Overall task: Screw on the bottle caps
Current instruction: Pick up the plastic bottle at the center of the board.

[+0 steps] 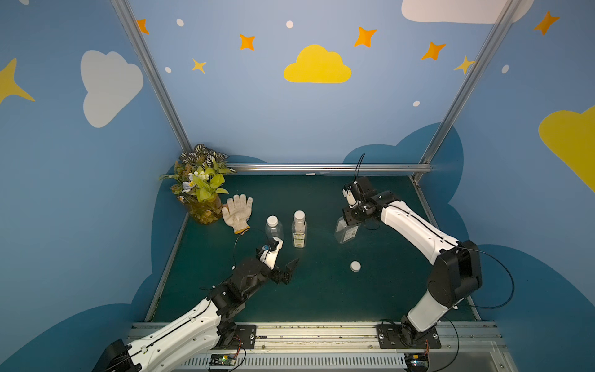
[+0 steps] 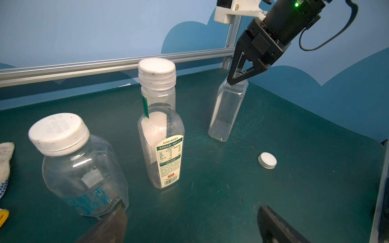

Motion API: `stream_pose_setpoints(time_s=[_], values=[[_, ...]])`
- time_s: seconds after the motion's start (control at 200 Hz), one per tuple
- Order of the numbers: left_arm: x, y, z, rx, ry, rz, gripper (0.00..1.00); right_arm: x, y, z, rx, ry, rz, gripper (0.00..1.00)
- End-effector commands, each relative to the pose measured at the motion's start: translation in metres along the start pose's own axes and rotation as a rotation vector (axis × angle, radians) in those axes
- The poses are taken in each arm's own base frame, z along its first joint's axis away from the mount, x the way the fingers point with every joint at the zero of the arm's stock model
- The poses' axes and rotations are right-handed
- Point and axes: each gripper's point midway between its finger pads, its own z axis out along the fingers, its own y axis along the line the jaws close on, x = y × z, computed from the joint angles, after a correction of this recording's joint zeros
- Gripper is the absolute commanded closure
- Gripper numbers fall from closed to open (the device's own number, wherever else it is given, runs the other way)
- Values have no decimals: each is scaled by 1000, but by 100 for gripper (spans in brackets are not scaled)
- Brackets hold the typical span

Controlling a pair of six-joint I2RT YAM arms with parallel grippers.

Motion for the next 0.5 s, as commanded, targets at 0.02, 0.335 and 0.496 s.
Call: stream_pose_setpoints(time_s=[0.02,0.335,0.496], values=[[-9,-4,1,19,-32,-6,0,6,-3,3,14,32,-8,64],[-21,-31,1,176,-84,31,0,0,18,-37,-61,-26,-20,86],[-29,-44,-2,248,-126,50,0,8,46,-68,-110,-76,-37,90]])
